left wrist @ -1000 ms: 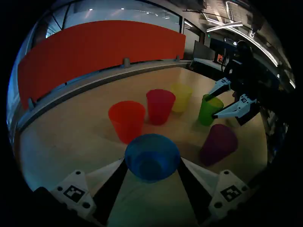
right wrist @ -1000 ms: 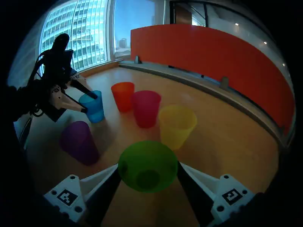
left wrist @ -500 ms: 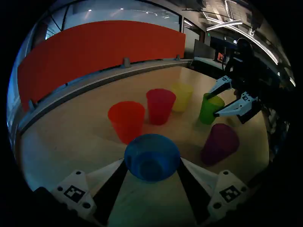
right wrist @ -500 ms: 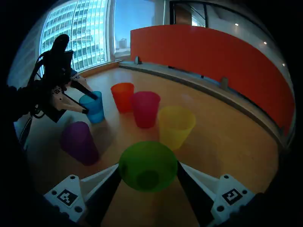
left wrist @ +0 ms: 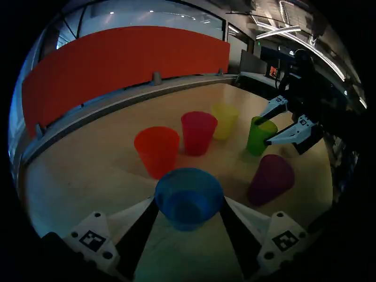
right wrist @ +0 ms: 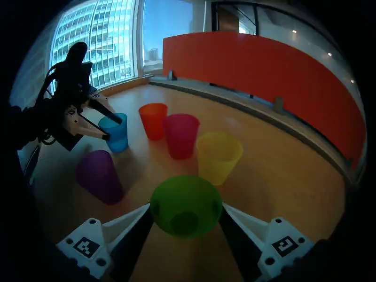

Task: Pour water

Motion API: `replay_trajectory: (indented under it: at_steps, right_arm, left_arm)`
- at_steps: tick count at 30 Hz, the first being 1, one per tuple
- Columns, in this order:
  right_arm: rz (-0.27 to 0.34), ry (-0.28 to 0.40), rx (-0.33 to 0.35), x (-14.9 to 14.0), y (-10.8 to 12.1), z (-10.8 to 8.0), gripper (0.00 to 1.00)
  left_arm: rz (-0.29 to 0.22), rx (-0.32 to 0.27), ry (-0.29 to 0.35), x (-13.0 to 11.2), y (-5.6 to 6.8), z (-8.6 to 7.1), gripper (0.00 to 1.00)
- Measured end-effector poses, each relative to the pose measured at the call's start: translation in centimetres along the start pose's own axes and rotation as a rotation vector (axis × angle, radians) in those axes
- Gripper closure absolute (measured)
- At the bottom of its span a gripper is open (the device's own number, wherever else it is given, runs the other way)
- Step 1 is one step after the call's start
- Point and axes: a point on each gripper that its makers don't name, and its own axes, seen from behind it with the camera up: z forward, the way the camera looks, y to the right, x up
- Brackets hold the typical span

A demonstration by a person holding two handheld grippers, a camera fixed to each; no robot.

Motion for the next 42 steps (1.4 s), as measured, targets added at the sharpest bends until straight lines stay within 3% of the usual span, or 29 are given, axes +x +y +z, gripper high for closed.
replay_trajectory:
  at_steps: [12, 32, 42]
  right_arm:
    - [-0.014, 0.062, -0.002, 3.0, -0.3, -2.0, 0.08]
    - [-0.046, 0.24, -0.04, 11.0, -0.6, -6.9, 0.08]
    - [-0.062, 0.332, -0.049, 14.1, -1.3, -8.9, 0.08]
  left_arm:
    - [0.012, 0.018, 0.067, 2.2, 0.1, -1.7, 0.13]
    - [0.038, 0.103, 0.268, 9.2, -0.5, -8.4, 0.13]
    - [0.046, 0.125, 0.332, 11.2, -0.3, -10.7, 0.13]
